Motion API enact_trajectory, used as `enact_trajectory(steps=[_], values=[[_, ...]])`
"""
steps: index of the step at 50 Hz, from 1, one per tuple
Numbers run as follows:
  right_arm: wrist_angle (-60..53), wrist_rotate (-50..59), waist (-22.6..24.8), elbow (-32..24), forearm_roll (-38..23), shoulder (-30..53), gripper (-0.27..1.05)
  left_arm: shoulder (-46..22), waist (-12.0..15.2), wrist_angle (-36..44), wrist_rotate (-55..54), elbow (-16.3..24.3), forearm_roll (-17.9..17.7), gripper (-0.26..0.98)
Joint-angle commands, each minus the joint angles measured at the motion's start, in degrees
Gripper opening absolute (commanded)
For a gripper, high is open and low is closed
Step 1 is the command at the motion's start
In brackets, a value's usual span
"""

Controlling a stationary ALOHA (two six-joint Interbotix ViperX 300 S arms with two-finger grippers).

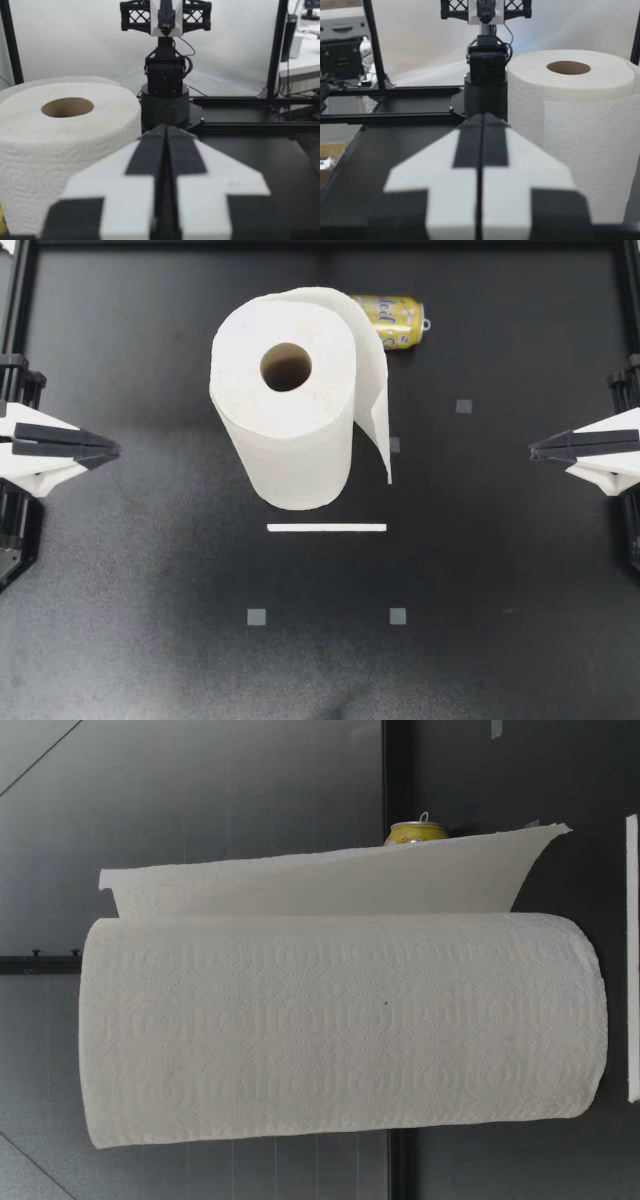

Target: Pick up a piece of paper towel and place it on the spilled liquid.

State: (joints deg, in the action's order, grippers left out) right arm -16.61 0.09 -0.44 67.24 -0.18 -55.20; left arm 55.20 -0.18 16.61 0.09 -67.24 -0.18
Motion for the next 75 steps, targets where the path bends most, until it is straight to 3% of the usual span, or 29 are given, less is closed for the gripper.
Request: enact_trajectory(steps=[1,11,18,27,39,47,53,56,61,66,75], values=[[-0.79,0.53,0.35,-0.79,0.0,0.7,0.09,-1.14,-0.53,0.88,0.35,0.79,-0.09,0.21],[-0.18,0.35,0.18,-3.34,0.0,4.31,0.05,-4.48,0.35,1.14,0.44,3.78,-0.09,0.15],[4.83,0.26,-0.79,-7.29,-0.18,7.56,0.05,-8.79,3.25,1.14,1.58,7.65,0.0,0.15],[27.16,0.35,-2.29,-16.0,-3.96,9.84,0.05,-15.21,7.38,0.88,2.37,12.66,-0.09,0.15],[49.48,1.14,-2.2,-26.1,-13.1,15.03,0.04,-25.49,9.84,-2.99,2.37,19.34,-0.09,0.15],[64.51,6.15,3.34,-33.05,-25.22,21.71,0.04,-28.92,11.16,-7.12,2.46,22.59,-0.09,0.15],[74.44,19.6,13.01,-34.19,-42.36,25.93,0.04,-29.27,12.04,-8.0,2.55,22.76,-0.09,0.15],[81.47,30.67,19.16,-34.1,-53.79,28.12,0.04,-29.18,12.22,-8.61,2.46,22.5,0.0,0.15],[88.86,48.43,26.46,-33.4,-67.76,31.03,0.04,-29.0,12.3,-10.2,2.46,22.41,-0.09,0.15],[89.3,64.07,30.06,-31.03,-76.11,33.49,0.04,-29.09,12.3,-11.43,2.46,22.32,-0.09,0.15],[89.12,86.66,30.5,-27.95,-82.35,38.58,0.06,-29.27,12.3,-13.01,2.2,22.32,-0.09,0.15]])
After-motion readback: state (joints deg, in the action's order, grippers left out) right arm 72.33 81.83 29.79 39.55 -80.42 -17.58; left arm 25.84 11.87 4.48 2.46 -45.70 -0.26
